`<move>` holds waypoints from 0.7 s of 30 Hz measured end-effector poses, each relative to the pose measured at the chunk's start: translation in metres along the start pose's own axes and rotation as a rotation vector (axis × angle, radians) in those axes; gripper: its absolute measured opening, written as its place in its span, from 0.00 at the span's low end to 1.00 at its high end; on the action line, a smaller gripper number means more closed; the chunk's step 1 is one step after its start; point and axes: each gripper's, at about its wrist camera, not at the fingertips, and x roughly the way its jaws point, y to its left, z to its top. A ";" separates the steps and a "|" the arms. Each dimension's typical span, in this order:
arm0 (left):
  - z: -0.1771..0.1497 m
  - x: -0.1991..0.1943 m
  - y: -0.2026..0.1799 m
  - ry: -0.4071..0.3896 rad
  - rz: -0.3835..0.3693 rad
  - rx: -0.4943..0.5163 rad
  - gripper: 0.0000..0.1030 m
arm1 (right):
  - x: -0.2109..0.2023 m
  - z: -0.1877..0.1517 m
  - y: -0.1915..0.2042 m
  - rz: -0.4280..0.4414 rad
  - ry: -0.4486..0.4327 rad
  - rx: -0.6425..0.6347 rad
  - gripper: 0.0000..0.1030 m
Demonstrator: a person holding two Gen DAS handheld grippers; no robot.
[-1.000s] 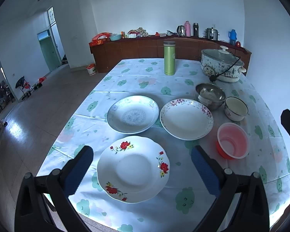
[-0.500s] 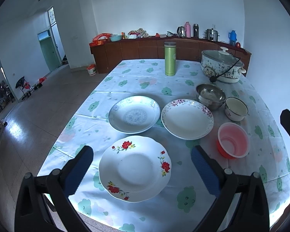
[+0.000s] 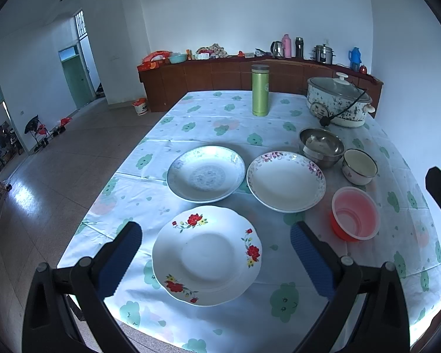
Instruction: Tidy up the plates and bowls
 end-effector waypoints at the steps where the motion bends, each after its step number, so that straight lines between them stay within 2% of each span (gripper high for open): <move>1: 0.000 0.000 0.000 0.000 0.001 0.000 1.00 | 0.000 0.000 0.000 0.000 0.000 0.000 0.99; 21: -0.002 -0.001 0.002 0.001 -0.001 -0.001 1.00 | 0.004 -0.004 -0.003 0.002 0.011 0.008 0.99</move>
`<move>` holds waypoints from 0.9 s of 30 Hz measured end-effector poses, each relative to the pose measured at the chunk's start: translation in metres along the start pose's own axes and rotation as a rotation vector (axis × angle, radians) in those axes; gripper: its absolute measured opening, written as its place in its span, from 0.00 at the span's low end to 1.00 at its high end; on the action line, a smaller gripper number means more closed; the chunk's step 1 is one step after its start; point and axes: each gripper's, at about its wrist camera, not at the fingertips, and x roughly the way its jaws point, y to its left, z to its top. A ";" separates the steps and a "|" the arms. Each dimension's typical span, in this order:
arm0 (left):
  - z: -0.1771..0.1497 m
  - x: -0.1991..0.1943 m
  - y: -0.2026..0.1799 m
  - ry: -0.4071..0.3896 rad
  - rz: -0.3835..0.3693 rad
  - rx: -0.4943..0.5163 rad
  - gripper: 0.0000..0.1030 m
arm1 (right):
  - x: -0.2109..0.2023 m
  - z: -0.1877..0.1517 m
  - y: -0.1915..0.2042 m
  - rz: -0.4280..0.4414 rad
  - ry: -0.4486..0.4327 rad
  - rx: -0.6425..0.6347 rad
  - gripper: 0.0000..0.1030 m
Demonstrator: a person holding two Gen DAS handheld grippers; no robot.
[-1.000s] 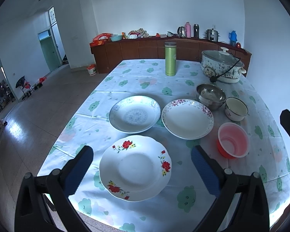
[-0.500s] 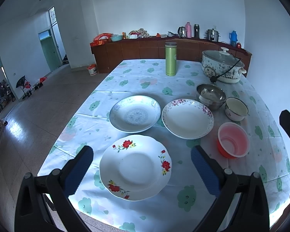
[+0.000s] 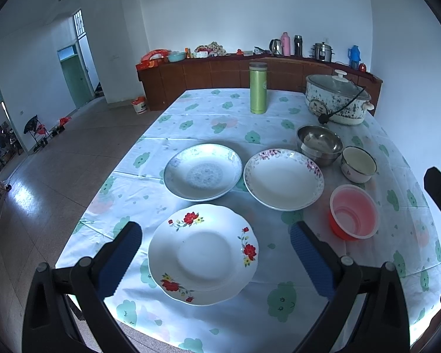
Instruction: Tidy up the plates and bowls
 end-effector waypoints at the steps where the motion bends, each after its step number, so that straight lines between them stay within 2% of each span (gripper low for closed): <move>1: 0.000 0.000 0.000 0.000 0.001 0.000 1.00 | 0.000 0.000 0.000 0.000 0.001 -0.001 0.99; 18: -0.006 0.007 -0.002 0.018 0.003 -0.010 1.00 | 0.007 -0.001 0.004 0.015 0.020 -0.010 0.99; 27: -0.015 0.020 0.019 0.048 -0.011 -0.029 1.00 | 0.019 -0.007 0.015 0.062 0.058 -0.034 0.99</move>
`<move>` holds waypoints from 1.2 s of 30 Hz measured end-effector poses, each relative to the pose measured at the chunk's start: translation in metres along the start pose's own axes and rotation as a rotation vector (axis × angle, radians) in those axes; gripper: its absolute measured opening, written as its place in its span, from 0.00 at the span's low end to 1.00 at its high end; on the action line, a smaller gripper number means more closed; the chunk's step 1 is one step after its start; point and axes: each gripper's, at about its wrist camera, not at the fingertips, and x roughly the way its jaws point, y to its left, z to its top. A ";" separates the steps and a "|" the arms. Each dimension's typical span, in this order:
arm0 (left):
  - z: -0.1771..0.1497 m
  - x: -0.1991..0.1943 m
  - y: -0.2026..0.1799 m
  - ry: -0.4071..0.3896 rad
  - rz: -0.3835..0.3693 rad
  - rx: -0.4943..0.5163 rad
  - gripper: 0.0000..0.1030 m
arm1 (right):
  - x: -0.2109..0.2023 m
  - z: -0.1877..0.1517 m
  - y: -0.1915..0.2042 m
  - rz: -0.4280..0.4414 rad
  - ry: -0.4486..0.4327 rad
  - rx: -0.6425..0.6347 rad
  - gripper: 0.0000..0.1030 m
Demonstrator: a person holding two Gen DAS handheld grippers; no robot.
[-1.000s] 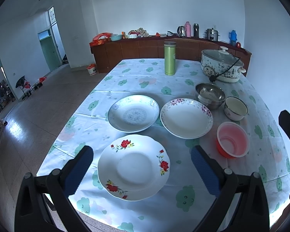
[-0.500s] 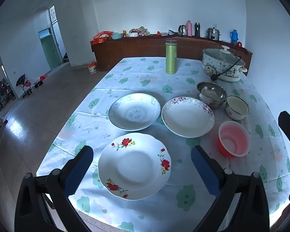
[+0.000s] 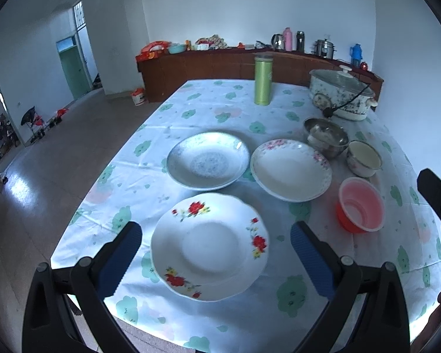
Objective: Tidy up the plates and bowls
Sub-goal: 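Move both grippers down to the rim of the red-flower plate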
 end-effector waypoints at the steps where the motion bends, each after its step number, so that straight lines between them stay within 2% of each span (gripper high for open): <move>1: -0.001 0.003 0.004 0.010 0.004 -0.006 1.00 | 0.003 -0.001 0.002 0.005 0.009 -0.004 0.99; 4: -0.008 0.013 0.021 0.045 0.004 -0.022 1.00 | 0.010 -0.006 0.008 0.032 0.036 -0.017 0.99; 10: -0.018 0.029 0.057 0.091 0.065 -0.065 1.00 | 0.034 -0.018 0.024 0.106 0.119 -0.024 0.99; 16: -0.018 0.050 0.082 0.132 0.068 -0.073 1.00 | 0.056 -0.029 0.045 0.158 0.200 -0.037 0.98; 19: -0.019 0.064 0.088 0.159 0.063 -0.064 0.99 | 0.070 -0.036 0.055 0.175 0.246 -0.046 0.90; 24: -0.018 0.087 0.093 0.205 0.021 -0.056 0.95 | 0.094 -0.047 0.063 0.180 0.333 -0.036 0.71; 26: -0.016 0.094 0.094 0.215 0.007 -0.046 0.94 | 0.102 -0.051 0.067 0.184 0.358 -0.033 0.67; 30: -0.012 0.107 0.098 0.230 -0.020 -0.028 0.90 | 0.115 -0.057 0.076 0.181 0.392 -0.038 0.66; 32: -0.011 0.114 0.099 0.242 -0.032 -0.023 0.88 | 0.120 -0.060 0.079 0.185 0.407 -0.039 0.58; 36: -0.010 0.126 0.102 0.264 -0.055 -0.010 0.83 | 0.132 -0.067 0.084 0.192 0.448 -0.027 0.58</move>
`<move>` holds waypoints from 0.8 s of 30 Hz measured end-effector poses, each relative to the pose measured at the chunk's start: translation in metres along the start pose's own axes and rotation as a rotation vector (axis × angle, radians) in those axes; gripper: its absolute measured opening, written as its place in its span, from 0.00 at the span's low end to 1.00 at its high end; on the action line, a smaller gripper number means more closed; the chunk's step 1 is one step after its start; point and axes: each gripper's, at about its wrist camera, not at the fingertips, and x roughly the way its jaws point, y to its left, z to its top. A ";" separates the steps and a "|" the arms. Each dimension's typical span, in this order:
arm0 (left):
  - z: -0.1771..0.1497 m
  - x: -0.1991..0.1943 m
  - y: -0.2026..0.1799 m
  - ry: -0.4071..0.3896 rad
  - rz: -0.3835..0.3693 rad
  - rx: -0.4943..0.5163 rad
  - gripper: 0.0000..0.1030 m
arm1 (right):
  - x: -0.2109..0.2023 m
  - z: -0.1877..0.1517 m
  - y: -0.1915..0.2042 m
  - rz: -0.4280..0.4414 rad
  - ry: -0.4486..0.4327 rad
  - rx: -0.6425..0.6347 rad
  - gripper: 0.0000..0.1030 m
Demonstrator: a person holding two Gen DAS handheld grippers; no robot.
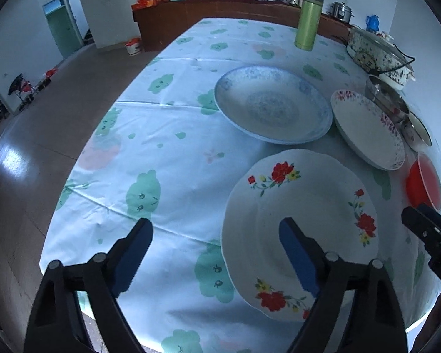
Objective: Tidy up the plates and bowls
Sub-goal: 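Move both grippers down to the rim of the red-flower plate, then close both grippers on the red-flower plate rim and lift it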
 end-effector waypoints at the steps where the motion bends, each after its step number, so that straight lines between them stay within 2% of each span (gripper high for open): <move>1: 0.001 0.002 0.000 0.007 -0.009 0.005 0.78 | 0.003 0.000 0.001 0.003 0.007 0.001 0.58; 6: 0.004 0.014 0.006 0.035 -0.043 0.019 0.68 | 0.020 -0.002 0.003 0.050 0.063 0.029 0.57; 10: 0.007 0.022 0.015 0.054 -0.072 0.020 0.55 | 0.032 -0.005 -0.002 0.072 0.097 0.071 0.57; 12: 0.009 0.027 0.015 0.064 -0.081 0.027 0.54 | 0.036 -0.007 -0.002 0.078 0.108 0.082 0.50; 16: 0.011 0.033 0.010 0.075 -0.106 0.056 0.54 | 0.044 -0.008 0.000 0.091 0.127 0.085 0.48; 19: 0.013 0.039 0.004 0.090 -0.129 0.078 0.49 | 0.049 -0.008 0.002 0.097 0.139 0.083 0.47; 21: 0.013 0.044 0.002 0.103 -0.132 0.083 0.47 | 0.053 -0.009 0.000 0.103 0.154 0.089 0.43; 24: 0.013 0.049 0.003 0.127 -0.162 0.083 0.37 | 0.056 -0.008 0.001 0.124 0.157 0.085 0.39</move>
